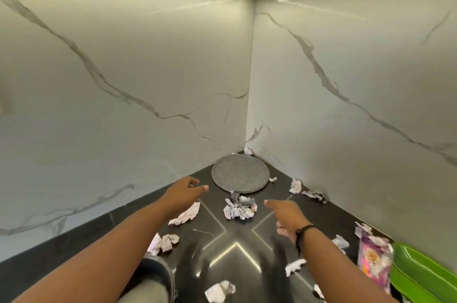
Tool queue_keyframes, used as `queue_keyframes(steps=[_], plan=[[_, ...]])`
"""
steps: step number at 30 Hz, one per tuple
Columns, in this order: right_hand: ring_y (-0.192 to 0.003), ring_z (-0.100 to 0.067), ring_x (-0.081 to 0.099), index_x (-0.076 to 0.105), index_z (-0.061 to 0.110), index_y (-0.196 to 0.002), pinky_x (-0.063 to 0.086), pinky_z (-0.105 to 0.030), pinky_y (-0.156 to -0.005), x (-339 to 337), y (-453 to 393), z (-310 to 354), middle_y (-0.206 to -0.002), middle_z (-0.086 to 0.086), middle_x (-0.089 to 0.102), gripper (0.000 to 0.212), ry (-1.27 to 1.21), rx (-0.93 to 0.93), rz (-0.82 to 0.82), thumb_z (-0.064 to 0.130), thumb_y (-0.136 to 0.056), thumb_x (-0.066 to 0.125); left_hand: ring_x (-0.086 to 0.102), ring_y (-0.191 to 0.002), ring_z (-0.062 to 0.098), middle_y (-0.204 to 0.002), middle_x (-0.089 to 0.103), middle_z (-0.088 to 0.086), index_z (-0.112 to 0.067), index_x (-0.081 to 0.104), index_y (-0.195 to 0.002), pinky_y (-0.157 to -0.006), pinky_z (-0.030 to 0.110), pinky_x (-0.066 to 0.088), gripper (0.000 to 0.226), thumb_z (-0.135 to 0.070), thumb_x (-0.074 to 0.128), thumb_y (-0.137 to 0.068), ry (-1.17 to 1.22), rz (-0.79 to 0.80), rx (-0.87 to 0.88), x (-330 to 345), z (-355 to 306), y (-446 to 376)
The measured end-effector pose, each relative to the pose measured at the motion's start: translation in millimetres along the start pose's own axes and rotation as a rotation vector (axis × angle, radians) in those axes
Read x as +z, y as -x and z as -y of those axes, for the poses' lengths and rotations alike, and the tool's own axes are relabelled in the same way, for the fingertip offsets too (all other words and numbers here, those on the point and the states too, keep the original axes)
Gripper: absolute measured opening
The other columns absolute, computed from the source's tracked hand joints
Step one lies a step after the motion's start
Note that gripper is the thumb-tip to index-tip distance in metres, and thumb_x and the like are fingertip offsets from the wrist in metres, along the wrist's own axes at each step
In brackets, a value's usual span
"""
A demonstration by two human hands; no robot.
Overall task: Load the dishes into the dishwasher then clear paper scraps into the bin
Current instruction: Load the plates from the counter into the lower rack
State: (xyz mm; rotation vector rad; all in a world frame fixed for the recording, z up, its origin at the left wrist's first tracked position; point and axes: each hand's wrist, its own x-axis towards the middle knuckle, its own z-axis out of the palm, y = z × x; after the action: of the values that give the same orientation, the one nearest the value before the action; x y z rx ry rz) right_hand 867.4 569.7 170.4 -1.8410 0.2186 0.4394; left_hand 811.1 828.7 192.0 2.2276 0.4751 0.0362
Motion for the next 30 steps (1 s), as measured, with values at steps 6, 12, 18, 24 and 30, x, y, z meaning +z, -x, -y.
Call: queue_keyframes(steps=[6,12,18,24,30], plan=[[-0.068,-0.026,0.053,0.063,0.001,-0.083,0.051,-0.042,-0.076,20,-115,9,-0.071,-0.013,0.053,0.014,-0.248,0.073,-0.128,0.015,-0.085,0.064,0.053,-0.076,0.016,-0.101,0.060,0.005,-0.010,0.061,-0.111,-0.058,0.024,0.043,0.035,-0.037,0.064,-0.089,0.058,0.022,-0.065,31,16,-107],[-0.121,-0.036,0.051,0.046,0.003,-0.133,0.047,-0.042,-0.098,33,-175,20,-0.134,-0.018,0.050,0.048,-0.510,0.155,-0.055,0.017,-0.091,0.063,0.049,-0.102,0.025,-0.111,0.050,0.009,-0.017,0.057,-0.096,-0.088,0.038,0.044,0.016,-0.033,0.060,-0.093,0.352,0.093,-0.227,67,11,-158],[-0.102,-0.026,0.061,0.053,0.008,-0.121,0.053,-0.039,-0.076,41,-187,36,-0.123,-0.013,0.061,0.029,-0.690,0.222,0.009,0.011,-0.093,0.057,0.051,-0.119,0.030,-0.143,0.043,0.014,-0.010,0.043,-0.136,-0.091,0.036,0.047,0.052,-0.027,0.063,-0.091,0.707,0.101,-0.344,85,14,-177],[-0.091,-0.028,0.062,0.055,0.002,-0.094,0.054,-0.044,-0.084,37,-142,56,-0.094,-0.014,0.062,0.009,-0.706,0.121,0.078,-0.006,-0.092,0.052,0.060,-0.094,0.022,-0.109,0.060,0.015,-0.004,0.051,-0.113,-0.067,0.027,0.051,0.025,-0.009,0.061,-0.091,0.830,-0.052,-0.436,80,10,-153],[-0.080,-0.025,0.065,0.059,0.002,-0.101,0.057,-0.036,-0.069,-12,-42,63,-0.091,-0.013,0.066,0.015,-0.653,-0.036,0.025,-0.004,-0.087,0.059,0.059,-0.078,0.018,-0.095,0.065,0.009,-0.006,0.060,-0.094,-0.049,0.021,0.050,0.007,-0.008,0.054,-0.094,0.986,-0.042,-0.345,39,-26,-80]])
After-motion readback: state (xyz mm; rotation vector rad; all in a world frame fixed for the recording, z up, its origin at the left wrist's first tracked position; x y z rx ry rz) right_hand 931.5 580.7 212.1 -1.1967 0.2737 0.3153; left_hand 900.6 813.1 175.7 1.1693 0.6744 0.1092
